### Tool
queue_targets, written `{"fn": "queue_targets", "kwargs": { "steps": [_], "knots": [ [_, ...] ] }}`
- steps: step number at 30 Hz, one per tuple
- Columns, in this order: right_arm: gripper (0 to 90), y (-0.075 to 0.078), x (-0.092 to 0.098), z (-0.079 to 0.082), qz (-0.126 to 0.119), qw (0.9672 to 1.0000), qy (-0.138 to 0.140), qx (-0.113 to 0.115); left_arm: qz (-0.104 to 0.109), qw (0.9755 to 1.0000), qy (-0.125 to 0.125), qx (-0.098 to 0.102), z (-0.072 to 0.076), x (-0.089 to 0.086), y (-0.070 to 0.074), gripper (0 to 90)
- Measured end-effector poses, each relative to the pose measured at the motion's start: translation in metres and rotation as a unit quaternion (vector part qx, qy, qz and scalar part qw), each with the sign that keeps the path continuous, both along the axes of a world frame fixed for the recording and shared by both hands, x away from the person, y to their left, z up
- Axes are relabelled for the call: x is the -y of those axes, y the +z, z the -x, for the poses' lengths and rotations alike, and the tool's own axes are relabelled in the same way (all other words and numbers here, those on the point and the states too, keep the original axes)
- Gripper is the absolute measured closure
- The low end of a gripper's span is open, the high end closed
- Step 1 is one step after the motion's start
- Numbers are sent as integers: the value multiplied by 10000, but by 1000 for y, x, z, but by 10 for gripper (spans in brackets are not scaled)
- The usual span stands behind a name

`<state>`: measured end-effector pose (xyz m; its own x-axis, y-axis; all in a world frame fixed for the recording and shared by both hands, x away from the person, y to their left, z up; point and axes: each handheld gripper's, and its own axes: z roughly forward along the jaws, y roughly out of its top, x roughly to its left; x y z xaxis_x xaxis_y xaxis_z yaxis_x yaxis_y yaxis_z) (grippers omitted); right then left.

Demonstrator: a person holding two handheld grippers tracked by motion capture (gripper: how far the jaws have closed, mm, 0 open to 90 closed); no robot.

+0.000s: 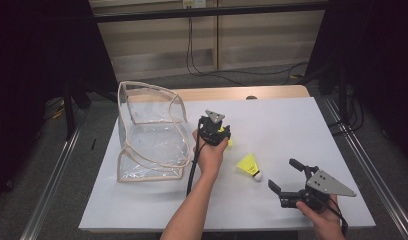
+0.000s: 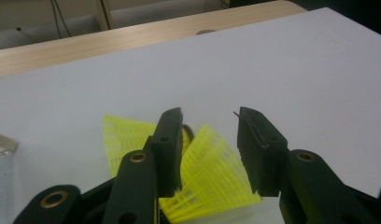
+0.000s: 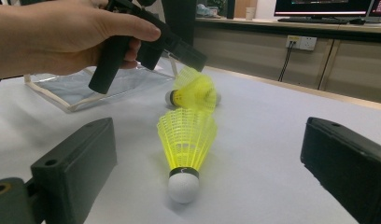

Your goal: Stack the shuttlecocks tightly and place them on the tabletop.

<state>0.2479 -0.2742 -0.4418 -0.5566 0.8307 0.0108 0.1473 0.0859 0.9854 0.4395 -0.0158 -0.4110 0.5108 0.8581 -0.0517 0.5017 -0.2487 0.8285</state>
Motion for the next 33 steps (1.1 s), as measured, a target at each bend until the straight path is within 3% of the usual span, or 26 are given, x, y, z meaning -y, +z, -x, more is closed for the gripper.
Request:
{"fn": "queue_targets", "kwargs": {
  "steps": [2,9,15,18,24,33],
  "knots": [
    [29,0,0,0,3,10000,-1,0,-56,10000,18,-38,-2,-1,-3,578],
    [29,0,1,0,4,10000,-5,-2,58,9999,47,79,-6,4,-1,522],
    [29,-1,1,-1,11,10000,4,-12,50,10000,-53,-16,-8,7,-4,502],
    [29,-1,1,-1,8,10000,1,-10,-126,9999,-38,-35,-9,5,-6,517],
    [29,-1,1,-1,5,10000,-1,-23,-157,9998,-6,-119,-10,-1,-5,560],
    [29,-1,1,-1,6,10000,8,-19,-220,9997,33,-88,-9,-3,-4,607]
  ]
}}
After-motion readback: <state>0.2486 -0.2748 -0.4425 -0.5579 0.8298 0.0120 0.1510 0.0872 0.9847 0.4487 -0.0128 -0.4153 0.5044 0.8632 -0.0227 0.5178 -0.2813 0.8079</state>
